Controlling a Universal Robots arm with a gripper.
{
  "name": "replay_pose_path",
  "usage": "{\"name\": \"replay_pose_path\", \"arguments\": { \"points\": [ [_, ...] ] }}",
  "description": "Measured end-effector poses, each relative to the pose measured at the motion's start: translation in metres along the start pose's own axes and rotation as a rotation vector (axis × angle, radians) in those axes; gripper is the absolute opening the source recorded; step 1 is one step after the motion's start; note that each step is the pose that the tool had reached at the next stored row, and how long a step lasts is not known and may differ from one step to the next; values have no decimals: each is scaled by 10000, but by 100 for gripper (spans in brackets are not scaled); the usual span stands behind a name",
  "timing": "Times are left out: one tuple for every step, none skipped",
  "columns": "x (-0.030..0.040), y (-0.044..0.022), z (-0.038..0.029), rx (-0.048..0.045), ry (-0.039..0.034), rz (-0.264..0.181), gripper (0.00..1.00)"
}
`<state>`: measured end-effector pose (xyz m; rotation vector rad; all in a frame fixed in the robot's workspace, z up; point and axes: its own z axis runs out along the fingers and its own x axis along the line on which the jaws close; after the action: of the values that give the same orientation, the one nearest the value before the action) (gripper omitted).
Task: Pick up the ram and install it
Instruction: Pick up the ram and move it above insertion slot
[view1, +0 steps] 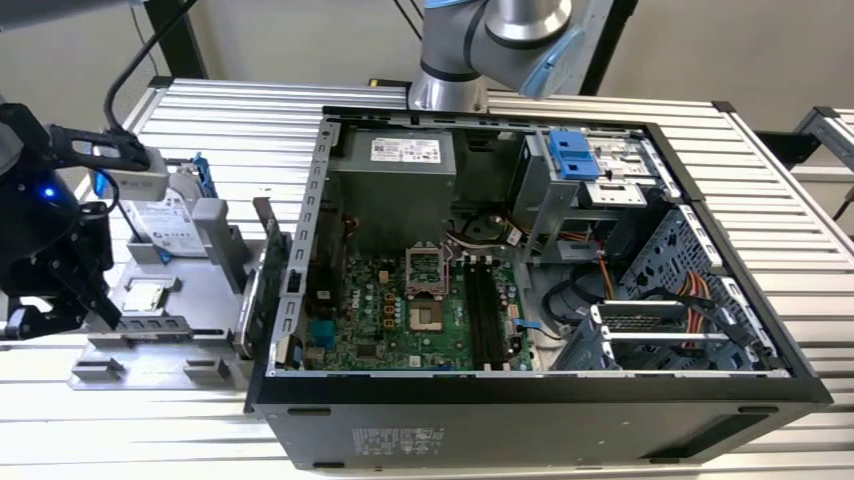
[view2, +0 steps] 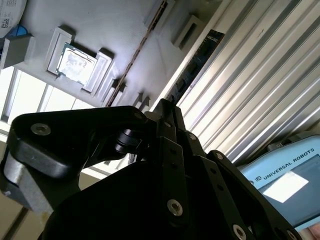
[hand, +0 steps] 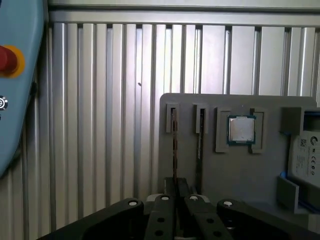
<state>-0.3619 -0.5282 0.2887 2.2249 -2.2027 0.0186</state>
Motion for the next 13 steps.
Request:
{"name": "replay_pose_path", "arguments": {
  "points": [
    [0, 0, -11, 0, 0, 0, 0],
    [0, 0, -21, 0, 0, 0, 0],
    [1, 0, -32, 0, 0, 0, 0],
    [1, 0, -42, -1, 0, 0, 0],
    [1, 0, -51, 0, 0, 0, 0],
    [1, 0, -62, 0, 0, 0, 0],
    [1, 0, -70, 0, 0, 0, 0],
    [1, 0, -78, 0, 0, 0, 0],
    [1, 0, -86, 0, 0, 0, 0],
    [2, 0, -94, 0, 0, 0, 0],
    [2, 0, -102, 0, 0, 0, 0],
    [2, 0, -110, 0, 0, 0, 0],
    [2, 0, -118, 0, -1, 0, 0]
  ]
}}
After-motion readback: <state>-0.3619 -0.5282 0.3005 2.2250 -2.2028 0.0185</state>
